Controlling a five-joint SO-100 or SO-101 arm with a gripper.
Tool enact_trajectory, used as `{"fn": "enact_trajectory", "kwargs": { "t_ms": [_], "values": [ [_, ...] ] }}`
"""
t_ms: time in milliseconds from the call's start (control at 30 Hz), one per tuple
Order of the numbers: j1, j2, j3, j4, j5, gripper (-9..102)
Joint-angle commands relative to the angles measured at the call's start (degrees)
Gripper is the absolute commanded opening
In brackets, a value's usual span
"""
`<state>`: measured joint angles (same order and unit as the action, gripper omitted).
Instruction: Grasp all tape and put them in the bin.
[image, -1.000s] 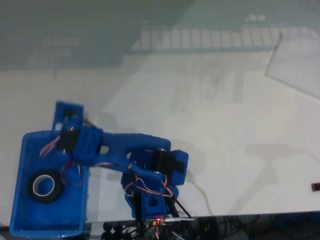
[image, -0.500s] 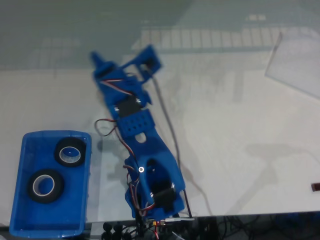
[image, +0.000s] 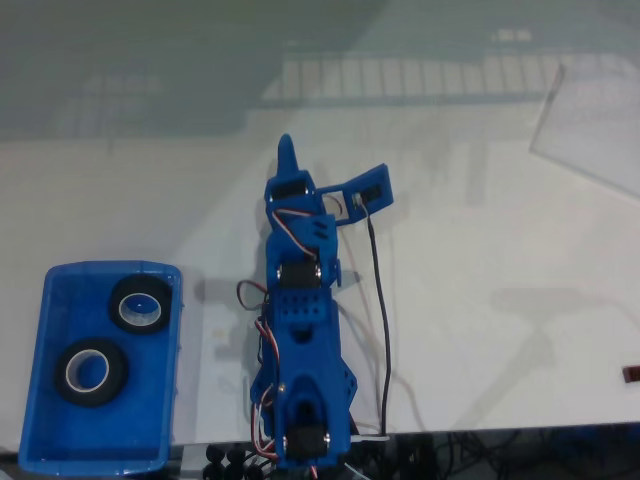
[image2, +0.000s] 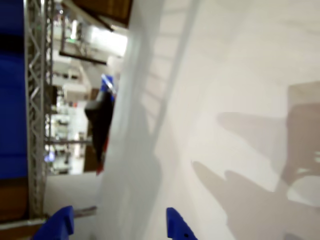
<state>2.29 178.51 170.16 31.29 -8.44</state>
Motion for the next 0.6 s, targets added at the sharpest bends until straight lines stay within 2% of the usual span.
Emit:
{"fn": "enact_trajectory", "kwargs": {
  "t_ms": [0,433,500,567],
  "values": [
    [0.4,6.0,3.6,-0.9,-0.7,24],
    [0.4,12.0,7.5,10.9,-1.6,21],
    [0.4,12.0,7.5,12.7,-1.8,17],
    [0.4,12.0,7.5,13.6,-1.9,7]
  ]
}}
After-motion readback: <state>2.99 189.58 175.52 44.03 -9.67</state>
